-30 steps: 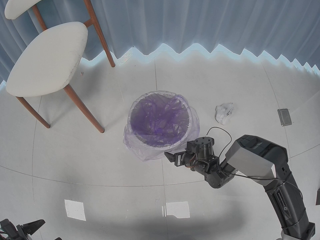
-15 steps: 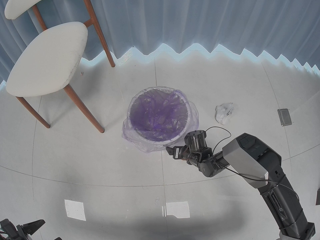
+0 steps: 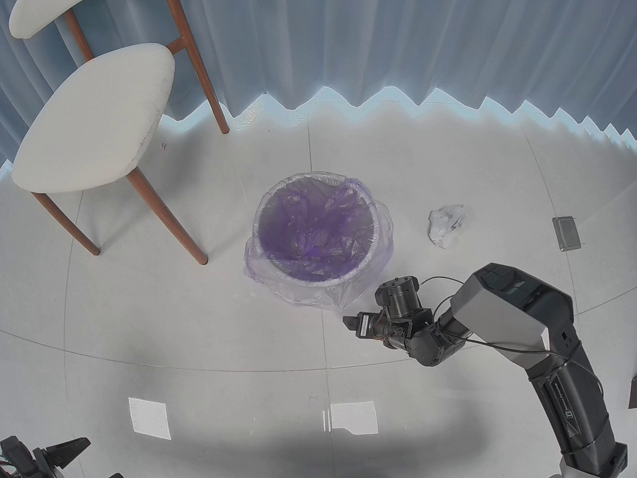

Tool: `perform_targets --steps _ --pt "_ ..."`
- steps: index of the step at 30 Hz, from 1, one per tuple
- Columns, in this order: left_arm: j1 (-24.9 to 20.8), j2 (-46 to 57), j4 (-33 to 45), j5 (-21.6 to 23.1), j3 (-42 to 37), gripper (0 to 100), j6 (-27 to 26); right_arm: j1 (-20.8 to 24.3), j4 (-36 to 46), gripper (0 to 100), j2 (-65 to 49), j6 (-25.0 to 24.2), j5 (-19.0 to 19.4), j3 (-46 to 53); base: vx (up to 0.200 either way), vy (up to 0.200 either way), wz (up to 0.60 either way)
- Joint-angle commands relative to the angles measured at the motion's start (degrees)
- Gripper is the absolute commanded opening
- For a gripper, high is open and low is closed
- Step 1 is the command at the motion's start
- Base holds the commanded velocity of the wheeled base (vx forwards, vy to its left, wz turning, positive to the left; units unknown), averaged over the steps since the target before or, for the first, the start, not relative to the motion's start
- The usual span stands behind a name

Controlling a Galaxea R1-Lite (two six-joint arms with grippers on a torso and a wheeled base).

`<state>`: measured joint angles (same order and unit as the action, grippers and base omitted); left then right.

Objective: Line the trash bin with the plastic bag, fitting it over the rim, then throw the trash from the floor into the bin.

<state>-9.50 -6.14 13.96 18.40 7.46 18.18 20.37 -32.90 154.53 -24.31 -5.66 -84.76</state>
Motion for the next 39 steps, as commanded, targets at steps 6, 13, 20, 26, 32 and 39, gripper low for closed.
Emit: perform_targets --steps 6,13,20,26,32,39 --pt "-0.1 -0.1 -0.2 -0.5 0.3 100 1.2 0.1 -10.7 100 -19.8 -12.3 -0.1 26.1 0.0 0.0 0.0" --pt "-0.6 -20.8 -2.5 1.1 9.0 100 3.3 -1.7 -24.6 100 -31.7 -16.2 0.3 46.3 0.0 0.0 0.0" --pt "-4.1 -51.3 -20.2 3.5 14.6 100 8.9 -2.6 -34.9 100 -38.2 -17.4 0.2 55.8 0.0 0.0 0.0" --pt "-7.3 -73.0 -29.3 3.0 16.3 100 8.8 -2.8 -35.1 100 -40.6 -18.2 -0.7 56.6 0.0 0.0 0.0" --pt "-8.3 -88.0 -40.1 3.1 15.8 100 8.8 -3.0 -35.3 100 -42.5 -19.3 -2.5 58.0 0.0 0.0 0.0" --pt "-8.4 -110.0 -66.8 2.5 16.1 100 8.7 -2.5 -36.2 100 -45.7 -19.8 -2.5 62.1 0.0 0.0 0.0"
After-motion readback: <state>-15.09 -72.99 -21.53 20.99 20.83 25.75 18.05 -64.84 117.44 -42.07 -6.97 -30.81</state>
